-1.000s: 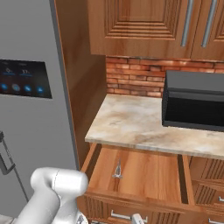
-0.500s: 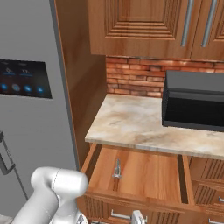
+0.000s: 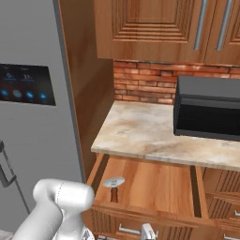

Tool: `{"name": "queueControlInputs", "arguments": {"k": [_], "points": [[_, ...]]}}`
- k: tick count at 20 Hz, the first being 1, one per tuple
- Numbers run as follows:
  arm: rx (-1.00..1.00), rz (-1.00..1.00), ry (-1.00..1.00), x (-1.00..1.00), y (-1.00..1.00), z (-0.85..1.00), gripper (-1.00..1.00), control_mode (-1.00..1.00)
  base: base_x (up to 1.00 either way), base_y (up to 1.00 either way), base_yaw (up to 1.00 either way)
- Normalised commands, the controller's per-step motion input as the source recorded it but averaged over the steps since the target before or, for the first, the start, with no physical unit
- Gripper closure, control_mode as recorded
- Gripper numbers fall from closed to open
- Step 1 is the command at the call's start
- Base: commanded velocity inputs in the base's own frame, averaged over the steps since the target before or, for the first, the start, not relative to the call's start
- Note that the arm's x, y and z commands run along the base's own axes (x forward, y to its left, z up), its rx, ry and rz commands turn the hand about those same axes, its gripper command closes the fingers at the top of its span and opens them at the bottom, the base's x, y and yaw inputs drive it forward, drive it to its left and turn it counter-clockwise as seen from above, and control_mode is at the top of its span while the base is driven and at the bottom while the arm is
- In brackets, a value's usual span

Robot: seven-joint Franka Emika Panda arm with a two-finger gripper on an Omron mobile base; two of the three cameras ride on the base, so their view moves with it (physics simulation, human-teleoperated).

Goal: Take the pizza cutter from the drawer on the right and place it on the dining counter for cutting.

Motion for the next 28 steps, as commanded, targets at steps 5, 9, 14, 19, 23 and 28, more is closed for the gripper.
{"name": "queueControlInputs", "arguments": {"k": [5,9,14,19,23,28], "points": [[-0.02,0.0,0.0,-0.33,-0.02,0.21,-1.0,-1.0,0.0,0.0,0.0],[-0.08,0.0,0.0,-0.68,0.0,0.94,-1.0,-1.0,0.0,0.0,0.0],[-0.06,0.0,0.0,-0.66,0.0,1.0,-1.0,-1.0,0.0,0.0,0.0],[-0.06,-0.01,0.0,-0.11,0.13,1.0,-1.0,-1.0,0.0,0.0,0.0],[-0.06,-0.02,0.0,0.21,0.17,1.0,-1.0,-1.0,0.0,0.0,0.0],[-0.05,0.0,0.0,0.73,0.17,1.0,-1.0,-1.0,0.0,0.0,0.0]]}}
